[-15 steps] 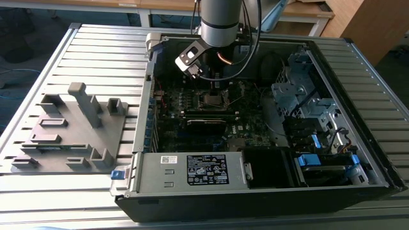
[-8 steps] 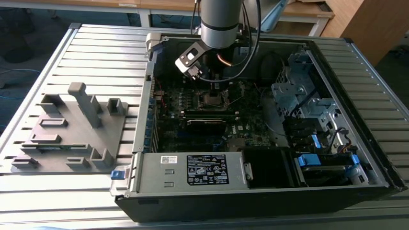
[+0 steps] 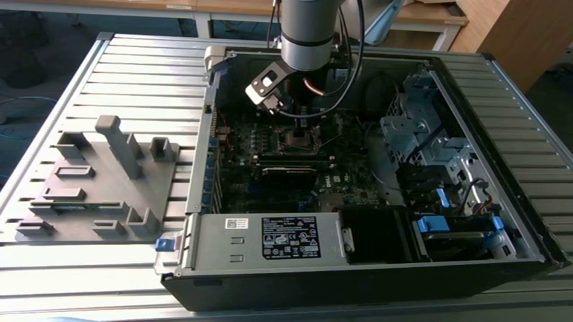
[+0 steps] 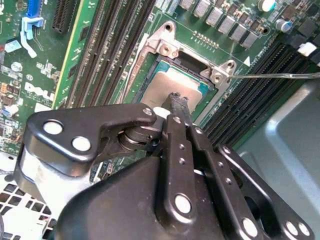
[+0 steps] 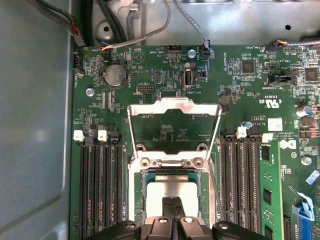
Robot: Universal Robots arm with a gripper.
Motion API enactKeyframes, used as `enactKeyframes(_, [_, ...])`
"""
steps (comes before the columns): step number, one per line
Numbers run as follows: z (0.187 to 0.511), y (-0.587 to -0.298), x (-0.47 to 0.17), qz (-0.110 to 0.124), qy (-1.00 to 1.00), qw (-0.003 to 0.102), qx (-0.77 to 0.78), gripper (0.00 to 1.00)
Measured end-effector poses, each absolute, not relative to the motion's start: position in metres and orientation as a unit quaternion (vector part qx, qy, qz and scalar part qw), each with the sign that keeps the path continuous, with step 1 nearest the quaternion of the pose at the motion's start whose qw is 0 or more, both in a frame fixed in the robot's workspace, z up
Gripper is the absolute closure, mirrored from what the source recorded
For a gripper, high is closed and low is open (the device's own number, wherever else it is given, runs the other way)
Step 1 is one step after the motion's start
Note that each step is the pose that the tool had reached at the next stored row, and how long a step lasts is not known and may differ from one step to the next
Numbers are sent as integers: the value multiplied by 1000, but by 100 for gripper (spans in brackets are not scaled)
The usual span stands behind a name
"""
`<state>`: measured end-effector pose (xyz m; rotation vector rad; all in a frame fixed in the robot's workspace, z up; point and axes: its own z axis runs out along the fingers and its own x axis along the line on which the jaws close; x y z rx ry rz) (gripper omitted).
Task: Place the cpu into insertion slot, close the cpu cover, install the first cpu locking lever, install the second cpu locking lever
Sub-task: 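Place the cpu into insertion slot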
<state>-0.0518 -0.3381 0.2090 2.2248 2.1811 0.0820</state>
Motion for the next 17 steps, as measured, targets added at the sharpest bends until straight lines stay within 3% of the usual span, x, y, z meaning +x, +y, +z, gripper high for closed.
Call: enactKeyframes(17, [201, -338, -52, 26, 700, 12, 714, 89])
